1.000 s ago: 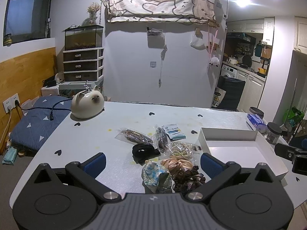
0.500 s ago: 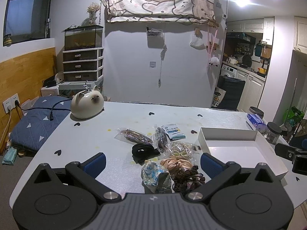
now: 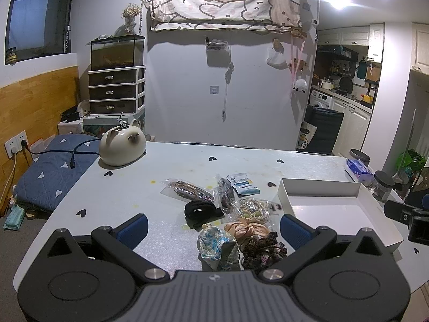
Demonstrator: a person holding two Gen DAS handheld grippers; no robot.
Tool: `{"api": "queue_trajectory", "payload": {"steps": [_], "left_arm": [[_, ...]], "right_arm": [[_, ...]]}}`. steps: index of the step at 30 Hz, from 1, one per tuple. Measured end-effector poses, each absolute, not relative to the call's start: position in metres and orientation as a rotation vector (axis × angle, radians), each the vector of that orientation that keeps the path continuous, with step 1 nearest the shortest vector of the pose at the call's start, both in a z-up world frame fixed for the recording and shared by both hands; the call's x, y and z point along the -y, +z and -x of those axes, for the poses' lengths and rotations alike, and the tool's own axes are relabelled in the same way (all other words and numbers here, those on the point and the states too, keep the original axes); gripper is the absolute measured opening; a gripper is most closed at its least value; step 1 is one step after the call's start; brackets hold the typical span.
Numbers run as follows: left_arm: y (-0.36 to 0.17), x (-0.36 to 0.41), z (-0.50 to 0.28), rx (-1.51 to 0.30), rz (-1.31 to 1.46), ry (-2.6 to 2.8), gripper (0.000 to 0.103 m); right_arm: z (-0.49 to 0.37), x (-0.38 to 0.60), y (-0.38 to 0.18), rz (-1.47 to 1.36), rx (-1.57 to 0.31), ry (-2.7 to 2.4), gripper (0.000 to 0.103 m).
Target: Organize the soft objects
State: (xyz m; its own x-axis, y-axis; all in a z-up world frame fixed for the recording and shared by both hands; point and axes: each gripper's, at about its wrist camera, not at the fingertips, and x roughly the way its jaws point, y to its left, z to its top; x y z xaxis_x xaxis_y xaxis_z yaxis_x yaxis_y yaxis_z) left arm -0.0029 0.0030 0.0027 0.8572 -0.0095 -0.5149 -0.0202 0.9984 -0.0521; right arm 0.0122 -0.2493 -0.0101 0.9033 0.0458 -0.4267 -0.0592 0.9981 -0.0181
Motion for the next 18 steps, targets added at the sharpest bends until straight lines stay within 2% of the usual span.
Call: {"api": "queue_trajectory", "payload": {"steps": [18], "left_arm": [[0.003, -0.0029, 0.0029, -0.54, 0.057, 0.005, 0.103]], "right_arm": [[-0.0137, 0.2512, -0.009, 0.032, -0.44, 0.055, 0.103]]}}
